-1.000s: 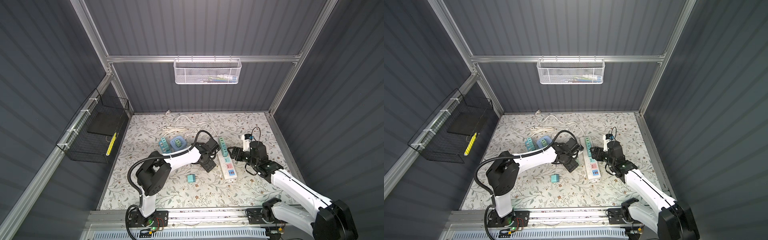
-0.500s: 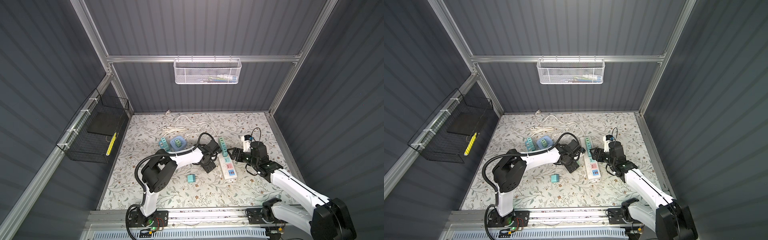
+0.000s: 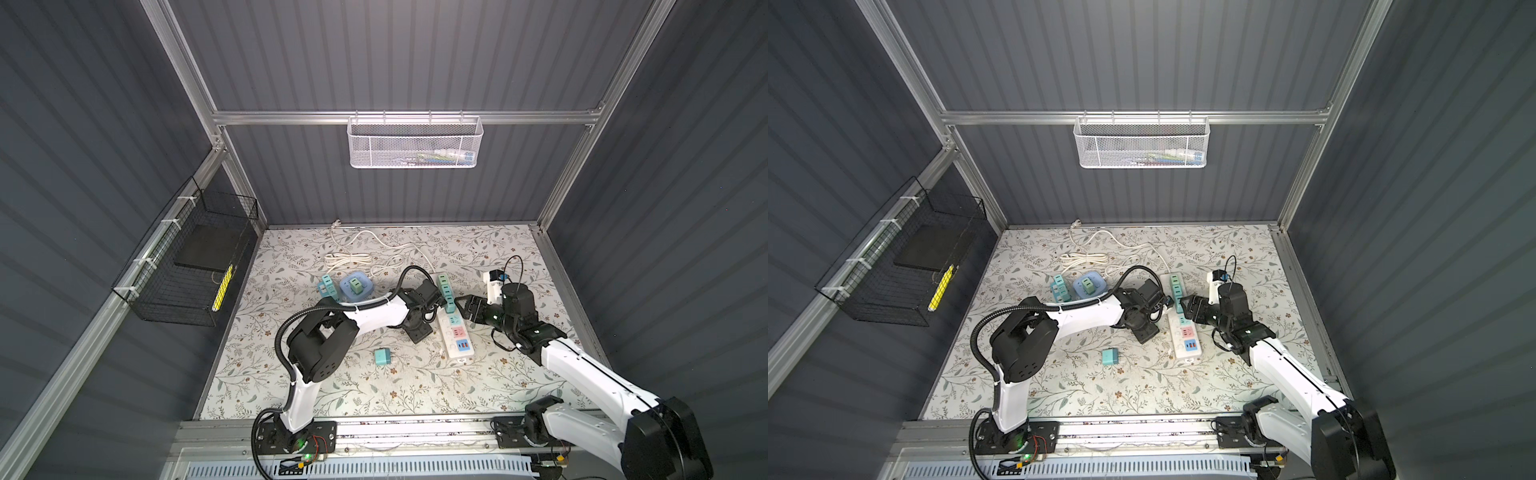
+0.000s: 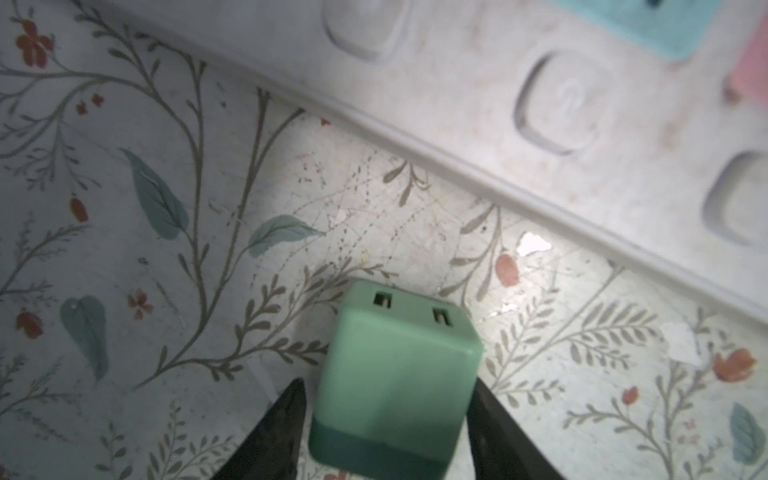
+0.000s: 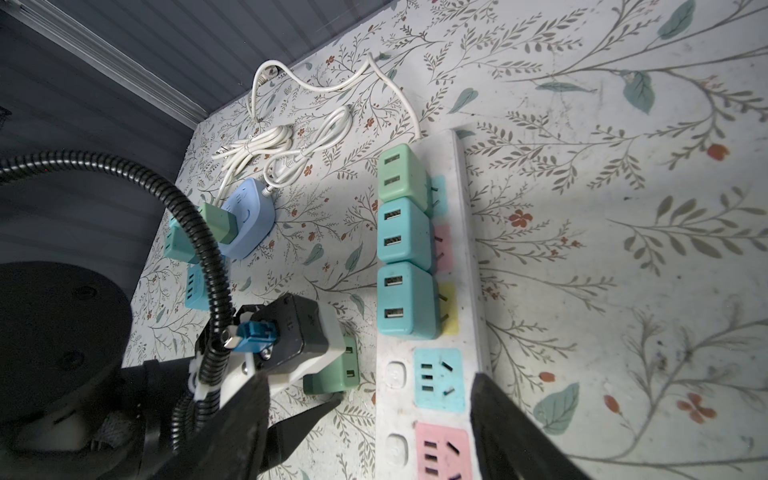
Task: Insert the plug
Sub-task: 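Lift the green adapter with left gripper toward right gripper while right gripper closes on it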
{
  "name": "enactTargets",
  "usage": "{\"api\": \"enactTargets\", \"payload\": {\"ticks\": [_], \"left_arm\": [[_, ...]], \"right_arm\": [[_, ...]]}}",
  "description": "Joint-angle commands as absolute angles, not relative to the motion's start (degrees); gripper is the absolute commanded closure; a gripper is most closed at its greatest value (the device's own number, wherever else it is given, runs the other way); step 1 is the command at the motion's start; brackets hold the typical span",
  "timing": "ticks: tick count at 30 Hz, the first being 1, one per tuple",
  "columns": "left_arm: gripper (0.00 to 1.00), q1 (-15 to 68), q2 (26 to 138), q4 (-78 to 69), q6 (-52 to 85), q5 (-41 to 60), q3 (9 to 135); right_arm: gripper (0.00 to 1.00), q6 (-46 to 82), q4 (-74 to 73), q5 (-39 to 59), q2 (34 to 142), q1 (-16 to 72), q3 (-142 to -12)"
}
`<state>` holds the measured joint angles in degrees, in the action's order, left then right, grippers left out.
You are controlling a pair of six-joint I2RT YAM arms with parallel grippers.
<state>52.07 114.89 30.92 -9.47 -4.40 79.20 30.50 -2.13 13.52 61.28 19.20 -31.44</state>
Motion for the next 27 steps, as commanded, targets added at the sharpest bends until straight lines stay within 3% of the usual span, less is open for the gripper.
{"api": "enactTargets", "payload": {"ticks": [1,10,17,27], "left_arm": [[0.44,52.47,115.18,29.65,-9.58,-3.93,77.9],[0.6,52.49,111.49,25.33,-7.9,-4.71,74.69],[0.69,53.67,99.66,8.44,-2.36,-4.75,63.58],[0.68,60.02,91.0,-3.06,-1.12,-8.36,56.86]], "right_arm": [[0.24,30.89,-2.23,14.14,60.62,18.99,-30.63],[0.25,30.96,-1.02,14.34,60.31,18.9,-31.04],[0.3,32.01,0.69,17.72,59.42,18.93,-31.41],[0.4,32.36,3.3,28.58,60.41,23.66,-35.64]]}}
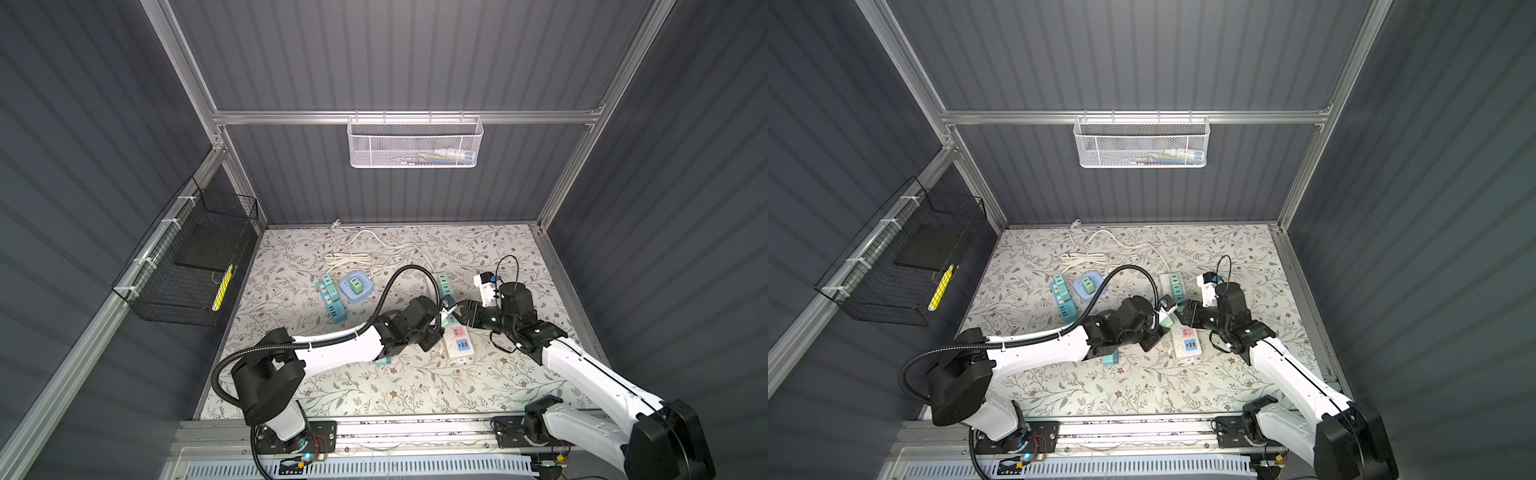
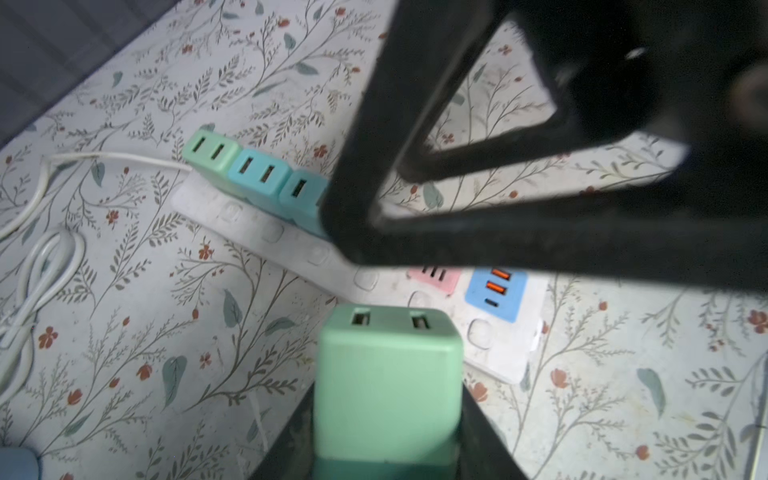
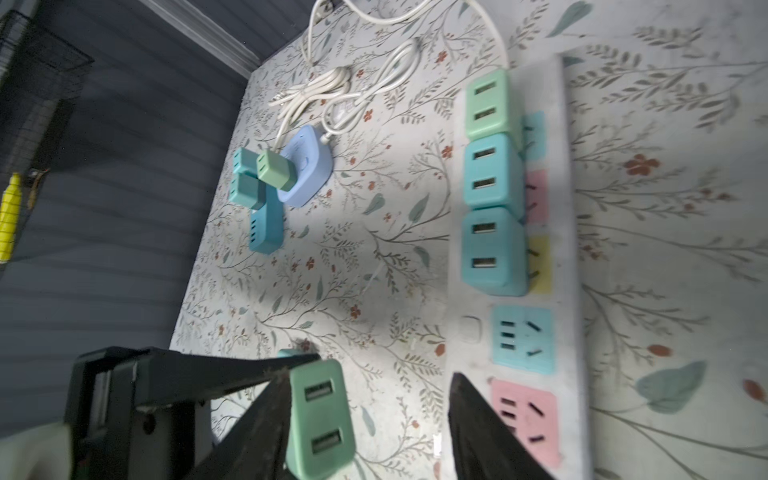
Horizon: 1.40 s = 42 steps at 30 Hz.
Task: Insert the plug
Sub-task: 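Lift the green adapter with left gripper toward right gripper while right gripper closes on it, then open left gripper and withdraw while right gripper carries adapter over the strip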
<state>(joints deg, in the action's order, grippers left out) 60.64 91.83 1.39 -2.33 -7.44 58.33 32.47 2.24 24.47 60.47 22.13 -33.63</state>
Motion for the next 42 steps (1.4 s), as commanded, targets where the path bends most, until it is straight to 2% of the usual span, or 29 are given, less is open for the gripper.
{"api": "enactTargets", "payload": {"ticks": [1,10,21,25,26,28,32,35,42], "left_arm": [[0.68,60.03,90.97,-2.99,-1.22,-8.06,56.87],[0.68,60.03,88.72,-3.88,-1.57,-8.5,56.27],[0.67,60.03,87.87,-4.33,-1.58,-6.67,56.21],[0.62,60.03,87.5,-4.63,-1.24,-6.8,56.01],[0.58,60.03,87.25,-4.74,-1.14,-6.86,55.9],[0.39,60.03,86.83,-5.04,-0.56,-7.43,55.51],[0.15,60.03,84.46,-5.64,0.47,-11.3,53.58],[0.01,59.94,80.71,-5.81,1.76,-14.79,51.1],[0.0,59.96,69.69,-5.19,6.82,-27.98,43.29]], "right_arm": [[0.41,32.26,3.25,29.1,60.76,24.09,-36.03],[0.45,32.98,1.62,30.59,65.41,25.05,-36.58],[0.67,36.72,-5.68,37.16,68.66,25.22,-35.87],[0.75,37.03,-6.93,37.19,67.99,25.21,-35.18],[0.76,37.01,-6.99,36.73,67.63,25.22,-35.07],[0.77,36.76,-6.88,35.92,66.48,25.22,-34.81],[0.77,34.45,-3.86,32.27,64.45,25.18,-34.72],[0.78,31.26,-0.35,26.8,61.11,25.22,-34.17],[0.78,25.05,3.1,5.96,56.01,25.73,-29.98]]}}
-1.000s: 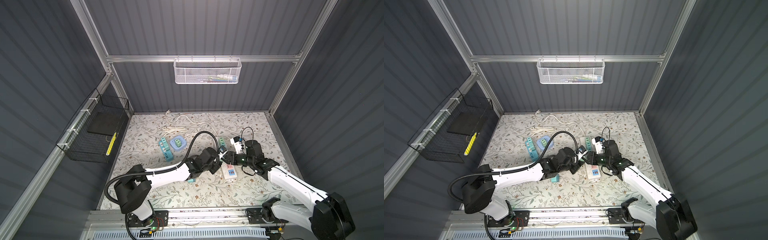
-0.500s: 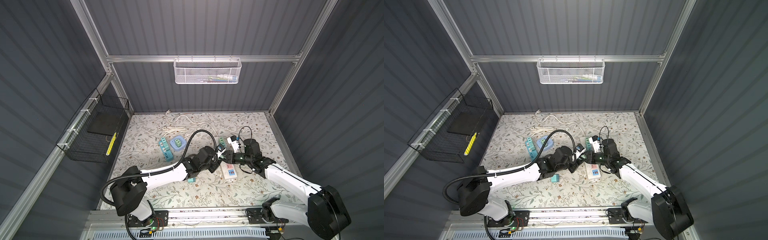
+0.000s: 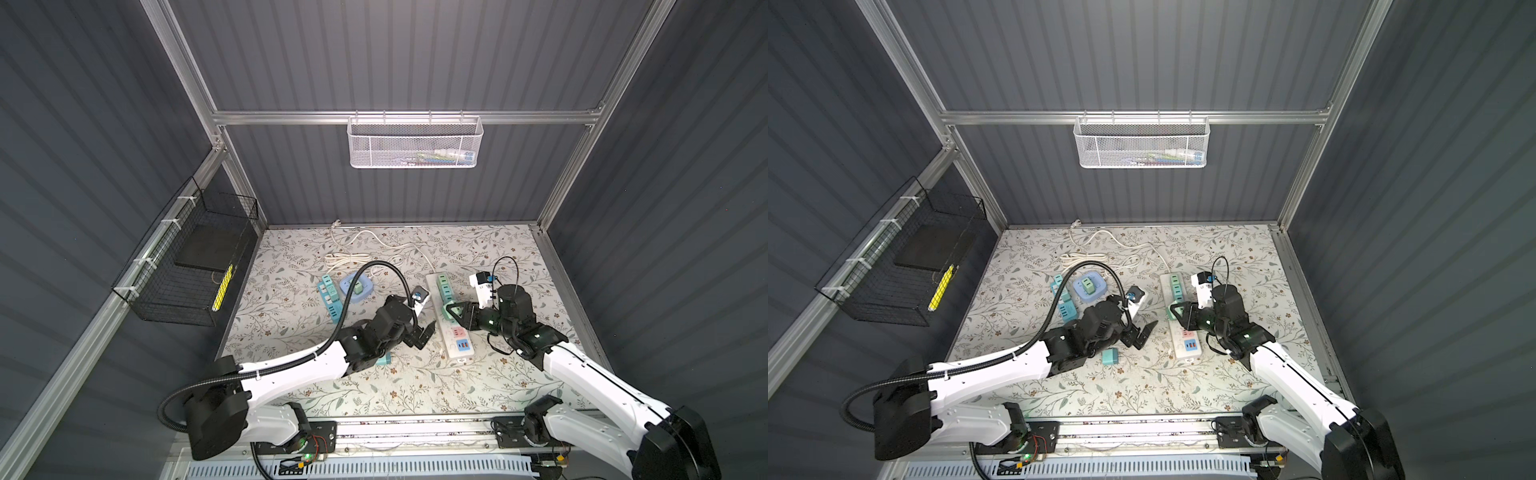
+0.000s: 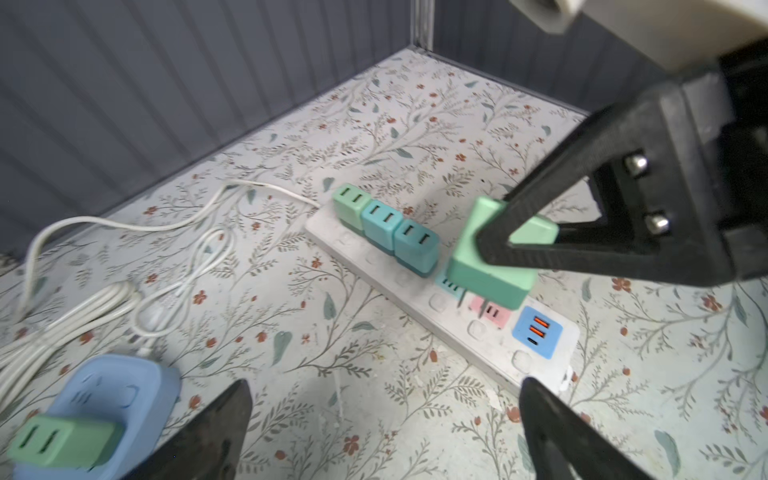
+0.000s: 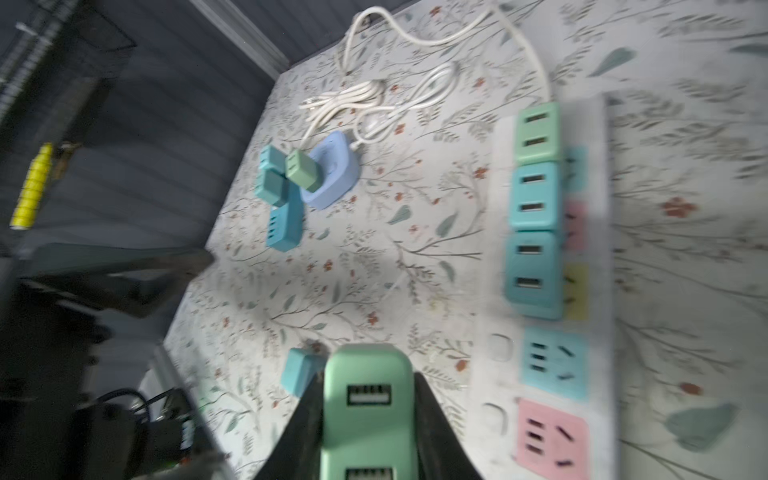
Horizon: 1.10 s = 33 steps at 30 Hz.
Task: Insert the plug
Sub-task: 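Open left gripper and withdraw while right gripper carries adapter over the strip, then press the green adapter with right gripper into the teal socket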
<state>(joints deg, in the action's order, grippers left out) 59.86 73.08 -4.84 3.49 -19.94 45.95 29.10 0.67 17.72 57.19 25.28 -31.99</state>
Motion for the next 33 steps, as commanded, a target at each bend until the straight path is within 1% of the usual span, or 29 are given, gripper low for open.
{"api": "enactTargets", "payload": {"ticks": [1,3,4,12,23,27,33], "left_arm": [[0.0,59.94,68.48,-4.91,7.69,-29.81,42.17],[0.0,59.85,65.78,-4.73,9.12,-32.2,39.84],[0.0,59.85,64.79,-4.55,9.59,-32.7,39.05],[0.0,59.8,61.81,-1.7,11.88,-34.54,37.41],[0.0,59.77,59.86,-1.47,14.59,-37.29,35.96],[0.0,59.83,59.34,-1.42,14.69,-37.62,35.6],[0.0,59.81,59.72,-1.72,15.18,-37.36,35.28]], "right_arm": [[0.77,24.11,2.95,3.63,55.9,25.99,-29.59],[0.77,21.94,2.71,-1.35,56.96,26.84,-29.26],[0.78,21.22,2.51,-2.28,57.55,27.06,-29.27],[0.78,18.92,-2.39,-2.4,61.78,29.61,-29.22],[0.77,17.68,-6.39,-13.25,66.96,36.06,-28.14],[0.78,18.12,-7.92,-15.51,67.73,36.46,-27.42],[0.77,17.79,-9.21,-15.91,70.45,36.49,-27.8]]}}
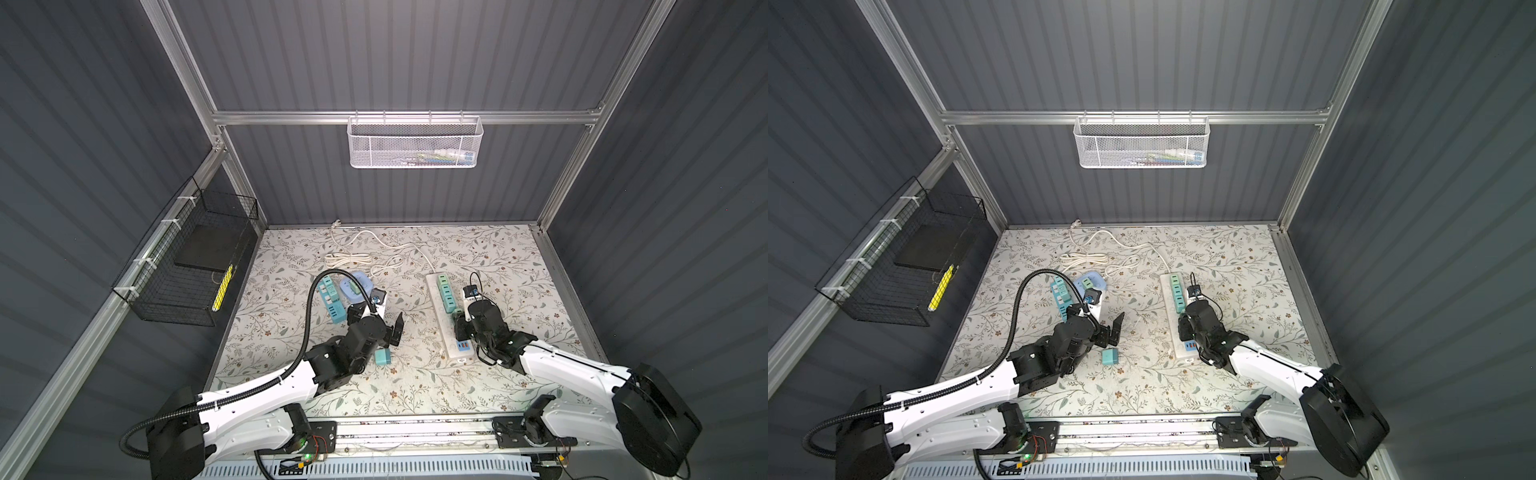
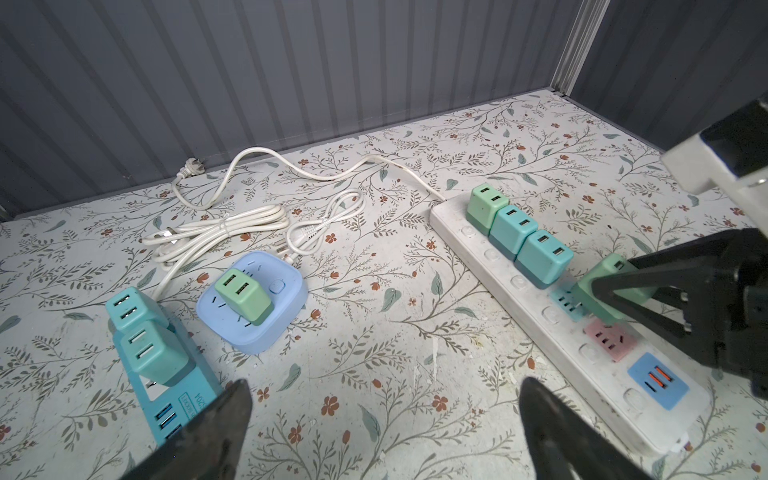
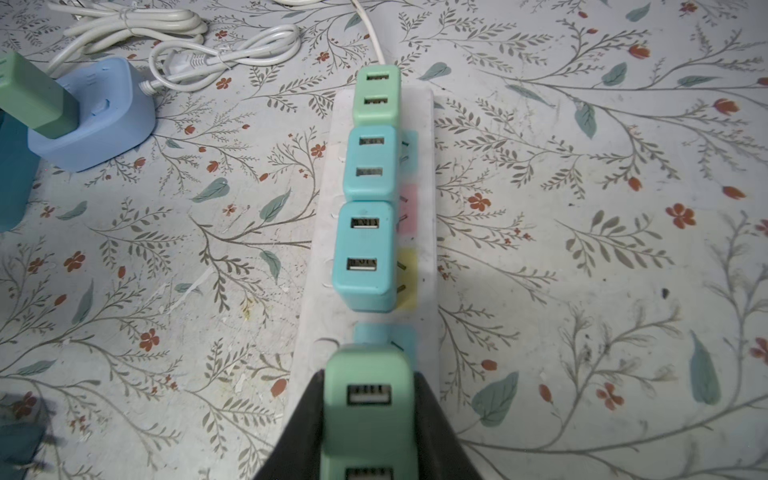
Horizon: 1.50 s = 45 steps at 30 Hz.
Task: Insert the plug
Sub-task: 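Press the green adapter with right gripper into the teal socket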
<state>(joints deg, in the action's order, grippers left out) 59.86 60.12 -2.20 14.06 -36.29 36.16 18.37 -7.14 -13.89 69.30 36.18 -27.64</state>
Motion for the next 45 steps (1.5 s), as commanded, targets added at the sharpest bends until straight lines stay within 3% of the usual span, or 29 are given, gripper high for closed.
{"api": "enactTargets", "payload": {"ticks": [1,31,45], "left_arm": [[0.0,59.82,59.88,-1.69,15.19,-37.44,35.37],[0.0,59.81,58.09,-1.12,12.4,-36.83,35.76],[0.0,59.77,57.12,-0.59,13.44,-36.46,34.57]], "right_arm": [[0.77,17.69,-9.27,-16.02,71.14,36.56,-28.03],[0.77,18.7,-7.42,-17.5,76.27,38.13,-29.18],[0.77,23.25,-2.38,-17.28,85.59,39.99,-32.16]]}}
